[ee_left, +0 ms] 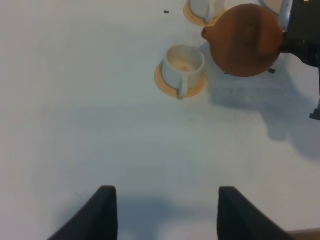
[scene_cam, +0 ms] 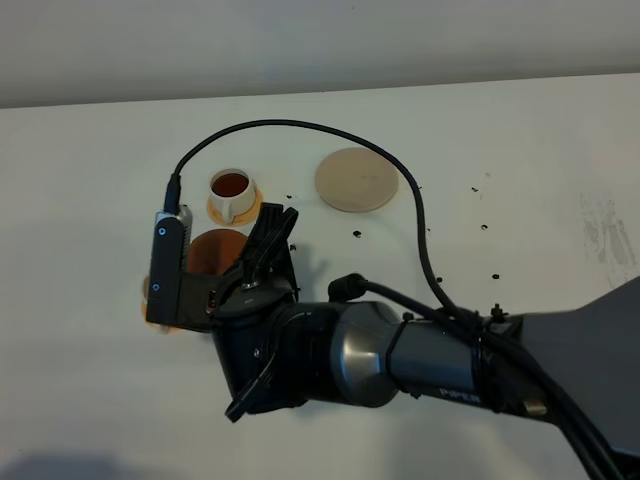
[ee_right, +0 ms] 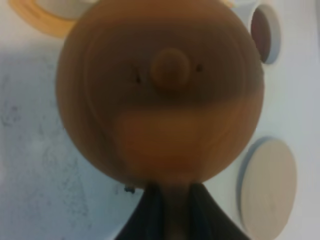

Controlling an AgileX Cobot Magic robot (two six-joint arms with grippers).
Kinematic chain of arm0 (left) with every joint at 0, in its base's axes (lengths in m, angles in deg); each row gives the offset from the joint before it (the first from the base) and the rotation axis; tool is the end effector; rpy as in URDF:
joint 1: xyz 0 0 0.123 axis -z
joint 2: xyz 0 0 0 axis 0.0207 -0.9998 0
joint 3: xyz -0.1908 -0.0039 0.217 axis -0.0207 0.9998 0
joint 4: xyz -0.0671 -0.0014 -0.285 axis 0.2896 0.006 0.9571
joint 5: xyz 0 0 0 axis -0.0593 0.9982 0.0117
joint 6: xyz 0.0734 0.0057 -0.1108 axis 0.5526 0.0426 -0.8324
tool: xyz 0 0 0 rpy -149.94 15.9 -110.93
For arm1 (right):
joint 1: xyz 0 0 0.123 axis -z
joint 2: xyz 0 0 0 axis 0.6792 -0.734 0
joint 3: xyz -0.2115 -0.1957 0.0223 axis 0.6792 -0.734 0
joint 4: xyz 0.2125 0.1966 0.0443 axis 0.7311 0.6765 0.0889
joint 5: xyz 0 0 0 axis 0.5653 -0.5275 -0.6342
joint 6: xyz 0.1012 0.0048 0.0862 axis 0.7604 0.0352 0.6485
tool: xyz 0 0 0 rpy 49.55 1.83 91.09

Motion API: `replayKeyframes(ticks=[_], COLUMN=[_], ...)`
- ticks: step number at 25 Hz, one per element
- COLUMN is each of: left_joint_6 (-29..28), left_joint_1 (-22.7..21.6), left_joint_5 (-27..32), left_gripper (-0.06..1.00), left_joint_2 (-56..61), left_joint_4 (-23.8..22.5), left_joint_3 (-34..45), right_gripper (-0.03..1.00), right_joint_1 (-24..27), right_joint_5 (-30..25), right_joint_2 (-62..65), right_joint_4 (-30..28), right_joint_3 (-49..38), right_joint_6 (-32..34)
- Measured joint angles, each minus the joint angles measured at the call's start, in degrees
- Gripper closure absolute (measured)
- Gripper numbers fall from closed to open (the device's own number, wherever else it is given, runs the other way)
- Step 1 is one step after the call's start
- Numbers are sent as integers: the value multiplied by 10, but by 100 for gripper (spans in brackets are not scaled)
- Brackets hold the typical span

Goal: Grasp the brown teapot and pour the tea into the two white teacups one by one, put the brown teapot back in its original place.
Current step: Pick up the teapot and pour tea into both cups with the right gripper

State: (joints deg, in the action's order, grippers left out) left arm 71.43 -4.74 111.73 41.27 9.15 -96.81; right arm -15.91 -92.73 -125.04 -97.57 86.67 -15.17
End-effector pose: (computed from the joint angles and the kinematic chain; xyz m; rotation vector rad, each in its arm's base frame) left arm 0.0697 -0.0160 0.2628 0.0764 2.0769 -0.0739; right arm 0.3219 0.3827 0.1075 -1.6077 1.8310 -0.5988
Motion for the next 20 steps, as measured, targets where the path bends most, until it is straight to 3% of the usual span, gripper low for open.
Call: replayKeyframes(ticks=[20], left_joint_6=[0], left_joint_1=[0], left_joint_5=[0], left_gripper=[51], left_joint_2=[0], left_joint_4=[0], left_joint_3=[0], right_gripper=[86], right_joint_1=[-3], right_joint_5=[-8], right_joint_2=[-24], right_joint_4=[-60], right_joint_3=[1], right_joint_6=[0])
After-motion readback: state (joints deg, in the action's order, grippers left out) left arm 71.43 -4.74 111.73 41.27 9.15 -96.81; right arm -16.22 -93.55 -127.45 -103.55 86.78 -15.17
